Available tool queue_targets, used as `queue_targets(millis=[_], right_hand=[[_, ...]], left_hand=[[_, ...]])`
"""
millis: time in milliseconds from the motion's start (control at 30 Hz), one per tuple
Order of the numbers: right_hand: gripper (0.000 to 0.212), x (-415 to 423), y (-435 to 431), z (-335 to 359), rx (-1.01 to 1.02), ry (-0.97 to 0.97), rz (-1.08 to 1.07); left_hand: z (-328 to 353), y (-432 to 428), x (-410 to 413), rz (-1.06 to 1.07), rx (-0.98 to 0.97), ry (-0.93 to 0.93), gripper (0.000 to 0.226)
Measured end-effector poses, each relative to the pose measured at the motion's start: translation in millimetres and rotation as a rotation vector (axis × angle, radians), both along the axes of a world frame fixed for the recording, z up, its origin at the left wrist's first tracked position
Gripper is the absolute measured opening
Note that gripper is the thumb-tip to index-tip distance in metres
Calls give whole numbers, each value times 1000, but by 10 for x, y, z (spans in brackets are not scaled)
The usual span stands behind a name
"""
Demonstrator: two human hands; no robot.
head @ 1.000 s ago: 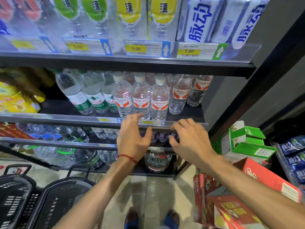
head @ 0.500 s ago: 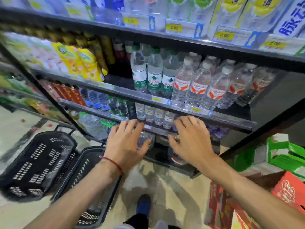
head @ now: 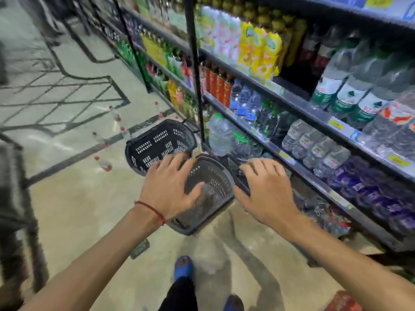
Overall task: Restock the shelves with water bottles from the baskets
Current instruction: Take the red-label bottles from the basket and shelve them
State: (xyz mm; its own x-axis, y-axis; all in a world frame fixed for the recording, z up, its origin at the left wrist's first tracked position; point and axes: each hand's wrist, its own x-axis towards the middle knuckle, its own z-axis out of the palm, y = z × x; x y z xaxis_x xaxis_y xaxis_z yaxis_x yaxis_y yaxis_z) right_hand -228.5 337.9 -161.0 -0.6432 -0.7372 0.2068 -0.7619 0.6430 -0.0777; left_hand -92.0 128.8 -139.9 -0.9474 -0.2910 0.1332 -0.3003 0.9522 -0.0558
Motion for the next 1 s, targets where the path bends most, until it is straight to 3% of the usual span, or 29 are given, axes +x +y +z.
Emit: queue_targets(millis=[267,600,800,1000], right_hand=[[45,675,-1232,-89,9,8,93],[45,1297,-3047,-220,48,-38,-4],[44,1231,-3751,-281,118,-36,10],[45,718,-4454,-566,216,-35,11]], left_hand=[[-190,-1030,768,135,67,-31,68],[-332,-2829,1303,43,123,-48,61],[-445,-3692,1206,6,116,-85,60],[-568,-4555,545,-129,21,-51,53]])
